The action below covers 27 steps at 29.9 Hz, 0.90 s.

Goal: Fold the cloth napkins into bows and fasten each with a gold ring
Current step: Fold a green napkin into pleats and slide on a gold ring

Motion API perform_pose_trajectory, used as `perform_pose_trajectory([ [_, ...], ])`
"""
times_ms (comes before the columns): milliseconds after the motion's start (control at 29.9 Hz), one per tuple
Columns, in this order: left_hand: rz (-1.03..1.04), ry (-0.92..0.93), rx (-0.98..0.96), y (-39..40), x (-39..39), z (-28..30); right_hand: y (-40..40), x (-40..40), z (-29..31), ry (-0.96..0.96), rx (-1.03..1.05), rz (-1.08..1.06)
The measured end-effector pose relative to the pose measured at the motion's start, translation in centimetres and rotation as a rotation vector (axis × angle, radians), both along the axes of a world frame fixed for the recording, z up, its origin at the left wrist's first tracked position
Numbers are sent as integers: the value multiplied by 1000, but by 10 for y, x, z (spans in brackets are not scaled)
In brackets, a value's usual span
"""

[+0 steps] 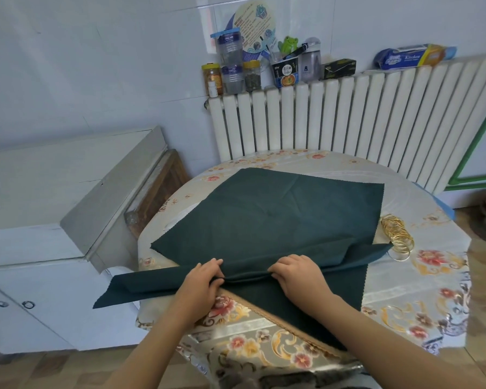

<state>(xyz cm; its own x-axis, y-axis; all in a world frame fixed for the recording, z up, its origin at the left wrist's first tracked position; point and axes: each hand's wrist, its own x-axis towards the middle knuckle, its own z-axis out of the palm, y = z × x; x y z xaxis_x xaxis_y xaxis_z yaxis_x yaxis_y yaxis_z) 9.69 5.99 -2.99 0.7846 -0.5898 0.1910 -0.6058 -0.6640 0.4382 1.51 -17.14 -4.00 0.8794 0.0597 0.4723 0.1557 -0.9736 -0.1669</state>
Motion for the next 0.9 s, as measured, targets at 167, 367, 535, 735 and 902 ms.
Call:
perform_pose_trajectory([
  [167, 7, 6, 11, 4, -5, 2, 7, -4, -5, 17, 21, -18],
  [367, 3, 43, -17, 7, -11, 1, 12, -17, -5, 2, 25, -46],
  [535, -14, 54, -7, 3, -21, 5, 14, -32, -6, -46, 22, -62],
  [735, -26, 96, -29, -8, -34, 4, 5, -52, -2, -50, -26, -88],
  [902, -53, 95, -53, -29, -53, 5, -12, -72, -3, -21, -46, -139],
])
